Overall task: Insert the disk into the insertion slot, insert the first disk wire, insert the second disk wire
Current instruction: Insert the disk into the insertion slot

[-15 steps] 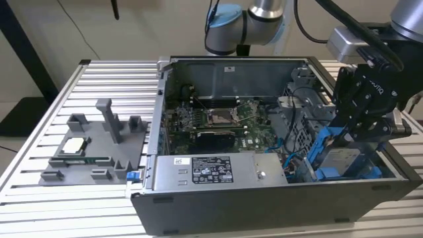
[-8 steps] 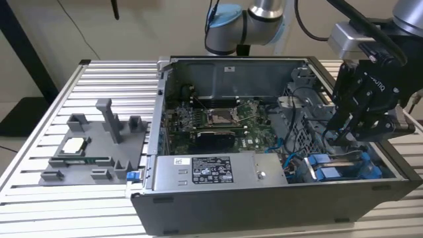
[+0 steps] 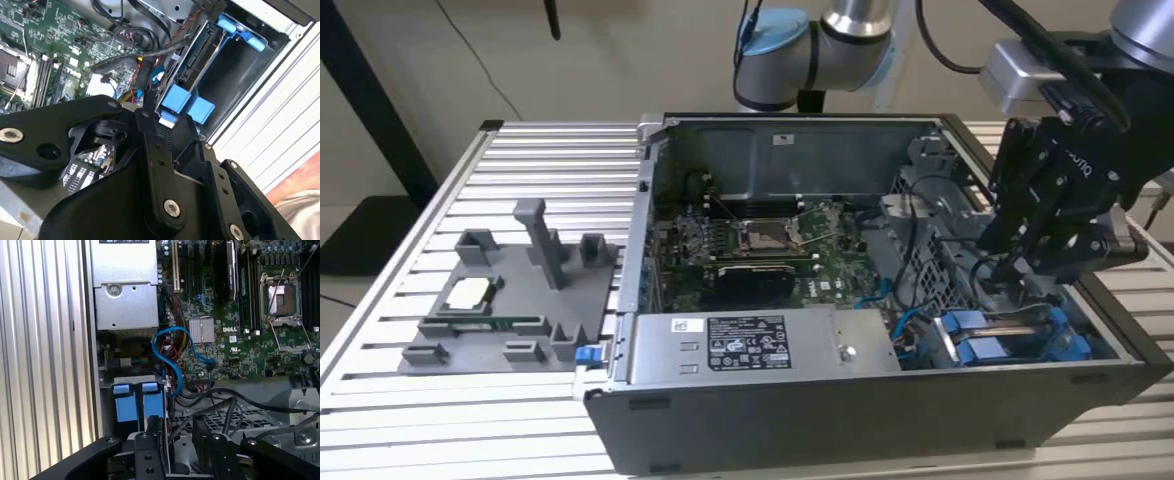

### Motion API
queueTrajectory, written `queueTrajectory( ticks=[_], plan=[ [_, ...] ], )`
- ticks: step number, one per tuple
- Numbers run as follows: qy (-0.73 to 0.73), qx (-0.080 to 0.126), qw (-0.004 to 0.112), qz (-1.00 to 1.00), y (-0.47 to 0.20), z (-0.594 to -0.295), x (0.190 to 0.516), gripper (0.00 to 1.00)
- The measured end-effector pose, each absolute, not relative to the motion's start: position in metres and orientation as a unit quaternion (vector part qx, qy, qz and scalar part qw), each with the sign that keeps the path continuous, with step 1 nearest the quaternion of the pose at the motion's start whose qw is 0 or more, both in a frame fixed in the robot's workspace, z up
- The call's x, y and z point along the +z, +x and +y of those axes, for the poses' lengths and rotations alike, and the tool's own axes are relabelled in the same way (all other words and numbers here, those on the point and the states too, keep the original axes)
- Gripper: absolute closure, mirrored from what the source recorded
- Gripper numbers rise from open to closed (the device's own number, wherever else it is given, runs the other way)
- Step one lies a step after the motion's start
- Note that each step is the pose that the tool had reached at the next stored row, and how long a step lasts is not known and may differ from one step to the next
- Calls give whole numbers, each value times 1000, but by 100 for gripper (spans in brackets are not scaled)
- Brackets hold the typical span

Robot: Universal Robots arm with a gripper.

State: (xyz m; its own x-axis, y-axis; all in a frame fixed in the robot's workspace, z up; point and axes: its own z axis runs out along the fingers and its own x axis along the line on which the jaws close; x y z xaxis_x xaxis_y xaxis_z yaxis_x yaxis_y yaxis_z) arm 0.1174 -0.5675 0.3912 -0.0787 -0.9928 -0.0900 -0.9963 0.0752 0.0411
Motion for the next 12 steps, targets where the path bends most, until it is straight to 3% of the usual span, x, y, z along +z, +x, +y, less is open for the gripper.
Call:
queueTrajectory(
  ticks=[4, 9, 12],
  plan=[
    [-679, 46, 22, 733, 117, -566, 398, 59],
    [-682, 19, 52, 729, 117, -562, 398, 59],
    [-683, 12, 60, 728, 117, -555, 397, 59]
  ],
)
